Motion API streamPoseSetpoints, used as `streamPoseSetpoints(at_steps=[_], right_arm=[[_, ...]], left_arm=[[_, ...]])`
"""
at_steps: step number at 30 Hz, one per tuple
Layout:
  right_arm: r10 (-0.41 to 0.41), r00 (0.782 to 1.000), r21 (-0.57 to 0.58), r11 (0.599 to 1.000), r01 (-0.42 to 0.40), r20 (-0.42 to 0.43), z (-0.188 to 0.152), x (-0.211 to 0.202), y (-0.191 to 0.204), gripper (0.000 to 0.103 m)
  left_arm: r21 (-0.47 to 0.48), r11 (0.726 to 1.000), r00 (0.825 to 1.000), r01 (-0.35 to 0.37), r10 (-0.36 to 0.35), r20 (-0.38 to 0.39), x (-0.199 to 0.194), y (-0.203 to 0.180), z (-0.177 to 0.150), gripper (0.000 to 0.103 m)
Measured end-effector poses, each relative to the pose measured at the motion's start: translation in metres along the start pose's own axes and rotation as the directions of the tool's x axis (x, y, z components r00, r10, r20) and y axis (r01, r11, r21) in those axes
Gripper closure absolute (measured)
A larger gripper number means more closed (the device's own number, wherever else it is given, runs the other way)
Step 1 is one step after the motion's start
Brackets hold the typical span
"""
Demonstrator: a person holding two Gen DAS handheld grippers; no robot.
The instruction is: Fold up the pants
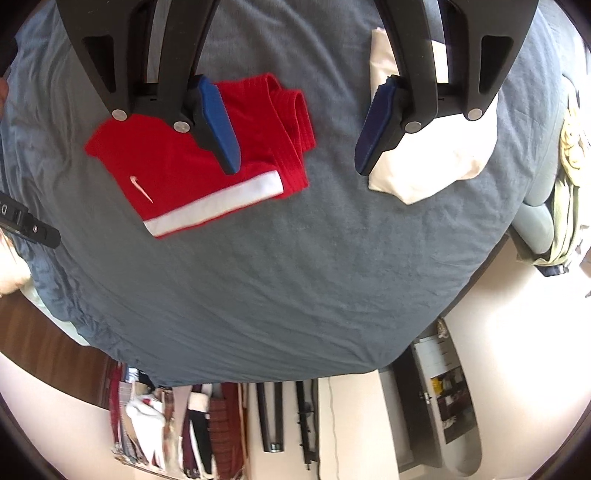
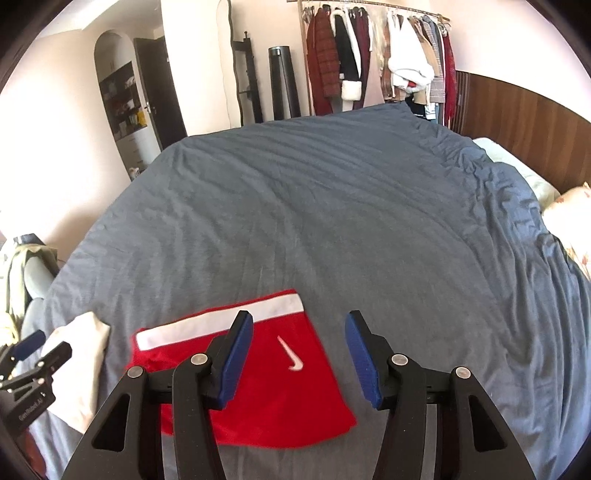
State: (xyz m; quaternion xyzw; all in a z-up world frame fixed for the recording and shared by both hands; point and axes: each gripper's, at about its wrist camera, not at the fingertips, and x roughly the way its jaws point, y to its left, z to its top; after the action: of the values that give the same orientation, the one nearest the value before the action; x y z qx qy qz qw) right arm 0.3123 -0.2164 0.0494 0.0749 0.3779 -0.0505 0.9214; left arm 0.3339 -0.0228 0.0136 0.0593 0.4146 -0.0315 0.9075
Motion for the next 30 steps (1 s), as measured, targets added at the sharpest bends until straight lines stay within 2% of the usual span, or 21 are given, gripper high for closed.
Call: streamPoseSetpoints(at_steps=[12, 21, 30], right_arm=[[0.003, 1.0, 0.018, 1.0, -0.003, 0.013, -0.046, -0.033, 0.01, 0.05], [0.007, 1.0, 0.029, 1.0, -0.007, -0.015, -0.081, -0.033, 0.021, 0.05], [-0.014, 0.999, 0.023, 1.0, 0.015, -0.036, -0.11, -0.024, 0.026, 0.05]], left_arm=[[0.097, 0.994, 0.998, 0.059, -0.058, -0.009, -0.012, 0.006, -0.051, 0.039], [0.115, 0.987, 0.993, 0.116, -0.114, -0.027, -0.002, 0.011, -0.085, 0.04], [0.184, 0.97, 0.987, 0.159, -0.161, 0.001, 0.01, 0.005, -0.118, 0.04]])
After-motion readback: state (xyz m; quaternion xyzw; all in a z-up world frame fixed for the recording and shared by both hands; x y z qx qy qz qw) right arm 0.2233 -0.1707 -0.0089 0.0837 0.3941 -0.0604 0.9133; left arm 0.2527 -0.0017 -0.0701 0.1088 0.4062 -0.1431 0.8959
